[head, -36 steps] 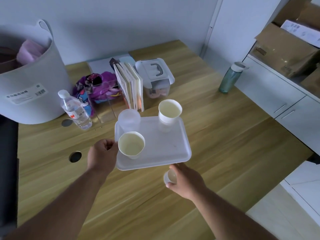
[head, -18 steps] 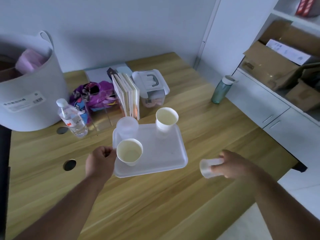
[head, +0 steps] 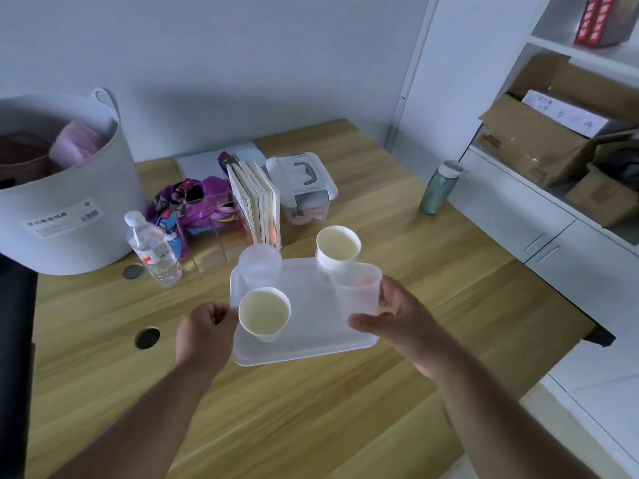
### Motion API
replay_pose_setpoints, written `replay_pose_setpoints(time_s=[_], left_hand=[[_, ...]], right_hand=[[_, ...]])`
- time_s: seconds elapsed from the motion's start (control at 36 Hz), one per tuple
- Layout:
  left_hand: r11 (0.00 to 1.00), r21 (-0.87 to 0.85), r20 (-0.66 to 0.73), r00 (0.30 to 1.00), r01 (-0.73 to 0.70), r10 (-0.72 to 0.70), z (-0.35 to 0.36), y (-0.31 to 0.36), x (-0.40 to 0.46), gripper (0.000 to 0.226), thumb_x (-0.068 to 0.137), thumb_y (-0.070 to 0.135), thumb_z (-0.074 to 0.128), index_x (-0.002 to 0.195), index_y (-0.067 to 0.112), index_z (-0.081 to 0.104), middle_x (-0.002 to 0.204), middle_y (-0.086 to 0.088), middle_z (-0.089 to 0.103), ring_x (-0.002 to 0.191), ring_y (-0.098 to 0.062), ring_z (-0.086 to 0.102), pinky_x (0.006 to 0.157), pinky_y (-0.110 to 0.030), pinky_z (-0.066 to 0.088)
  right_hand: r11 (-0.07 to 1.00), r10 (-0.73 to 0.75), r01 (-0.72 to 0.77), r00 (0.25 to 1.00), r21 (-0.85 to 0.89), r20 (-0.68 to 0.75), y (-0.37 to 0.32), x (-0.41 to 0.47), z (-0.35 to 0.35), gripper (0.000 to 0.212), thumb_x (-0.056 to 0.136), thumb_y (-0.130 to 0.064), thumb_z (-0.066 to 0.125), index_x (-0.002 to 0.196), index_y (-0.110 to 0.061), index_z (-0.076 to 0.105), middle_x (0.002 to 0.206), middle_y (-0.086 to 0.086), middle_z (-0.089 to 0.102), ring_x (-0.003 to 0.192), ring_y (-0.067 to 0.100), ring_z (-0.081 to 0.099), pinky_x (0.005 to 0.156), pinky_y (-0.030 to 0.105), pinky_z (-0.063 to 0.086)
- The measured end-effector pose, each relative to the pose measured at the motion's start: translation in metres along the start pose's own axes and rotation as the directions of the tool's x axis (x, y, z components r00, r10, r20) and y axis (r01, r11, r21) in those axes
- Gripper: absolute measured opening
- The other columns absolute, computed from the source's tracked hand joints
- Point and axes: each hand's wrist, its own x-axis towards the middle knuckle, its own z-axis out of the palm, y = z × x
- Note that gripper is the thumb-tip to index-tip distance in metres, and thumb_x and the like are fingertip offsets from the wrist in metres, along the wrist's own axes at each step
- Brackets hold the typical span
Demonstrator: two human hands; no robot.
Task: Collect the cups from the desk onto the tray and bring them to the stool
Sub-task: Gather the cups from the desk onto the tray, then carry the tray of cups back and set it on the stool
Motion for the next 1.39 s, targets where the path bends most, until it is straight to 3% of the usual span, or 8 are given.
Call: replay_pose_setpoints(time_s=[0.11,0.28,0.56,0.69,0.81,0.92,1.08,1.39], left_hand=[[1.0,0.004,0.011,1.0,0.001,-0.001,-0.001,-0.003,-0.002,0.013,0.093,0.026,0.071,0.085,0.019,0.078,0.078,-0.001,0.077,0.067,-0.022,0.063,0.056,-0.028,0.045],[1.0,0.007,0.009,1.0,-0.011,0.011,0.002,0.0,-0.009,0.012,0.094,0.025,0.07,0.087,0.018,0.078,0.08,-0.001,0.077,0.069,-0.022,0.065,0.055,-0.028,0.045],[1.0,0.001,0.021,1.0,0.004,-0.004,0.004,-0.001,-0.013,0.011,0.094,0.027,0.071,0.091,0.019,0.078,0.079,0.0,0.077,0.067,-0.019,0.064,0.053,-0.026,0.043],[1.0,-0.012,0.038,0.999,0.008,-0.007,0.002,-0.002,-0.012,0.011,0.094,0.026,0.071,0.091,0.018,0.078,0.079,0.0,0.077,0.067,-0.019,0.064,0.054,-0.027,0.044],[1.0,-0.02,0.058,0.998,0.005,-0.003,0.0,-0.002,-0.012,0.011,0.094,0.025,0.07,0.091,0.017,0.077,0.08,0.0,0.077,0.067,-0.019,0.064,0.054,-0.027,0.045],[1.0,-0.009,0.075,0.997,-0.02,0.021,-0.001,0.002,-0.014,0.011,0.095,0.024,0.07,0.09,0.017,0.078,0.079,0.0,0.076,0.066,-0.017,0.063,0.054,-0.027,0.044],[0.998,-0.031,0.132,0.989,-0.055,0.059,-0.004,0.011,-0.023,0.012,0.094,0.024,0.071,0.085,0.018,0.078,0.076,-0.001,0.076,0.065,-0.019,0.063,0.057,-0.028,0.047],[0.993,-0.033,0.273,0.955,-0.116,0.121,-0.007,0.03,-0.05,0.011,0.092,0.025,0.072,0.085,0.019,0.077,0.074,0.0,0.077,0.064,-0.018,0.065,0.053,-0.027,0.047]], right_hand=[[0.95,-0.061,0.031,0.994,-0.31,-0.088,0.014,-0.002,0.014,0.067,0.066,-0.046,0.091,0.126,-0.038,0.062,0.113,-0.008,0.06,0.107,0.008,0.058,0.083,0.012,0.04],[0.786,-0.111,0.029,0.989,-0.618,-0.095,0.015,-0.007,0.026,0.063,0.073,-0.049,0.08,0.128,-0.032,0.055,0.108,-0.023,0.049,0.113,0.01,0.051,0.094,0.029,0.046],[0.739,-0.139,0.036,0.985,-0.673,-0.099,0.009,-0.011,0.032,0.071,0.076,-0.047,0.083,0.137,-0.025,0.055,0.097,-0.035,0.036,0.12,0.018,0.051,0.104,0.033,0.043],[0.719,-0.157,0.08,0.986,-0.691,-0.05,0.019,-0.024,0.014,0.082,0.078,-0.038,0.078,0.151,-0.026,0.044,0.129,-0.023,0.046,0.127,0.012,0.047,0.108,0.03,0.042],[0.823,-0.168,-0.015,0.948,-0.567,-0.269,0.029,-0.034,-0.002,0.052,0.082,-0.018,0.07,0.133,-0.024,0.059,0.123,-0.014,0.062,0.103,0.001,0.059,0.082,0.024,0.05],[0.908,0.038,-0.248,0.852,-0.338,-0.522,0.019,-0.02,-0.008,0.03,0.095,-0.022,0.06,0.123,-0.017,0.069,0.109,-0.005,0.071,0.102,0.021,0.069,0.089,0.036,0.054],[0.923,0.251,-0.363,0.822,-0.131,-0.511,0.014,-0.01,0.003,0.038,0.083,-0.03,0.058,0.089,0.007,0.066,0.066,0.01,0.054,0.063,0.02,0.044,0.06,0.034,0.039],[0.929,0.276,-0.371,0.708,-0.011,-0.65,0.021,-0.063,-0.009,0.015,0.088,-0.017,0.068,0.084,-0.011,0.081,0.07,0.003,0.073,0.065,0.023,0.065,0.065,0.029,0.051]])
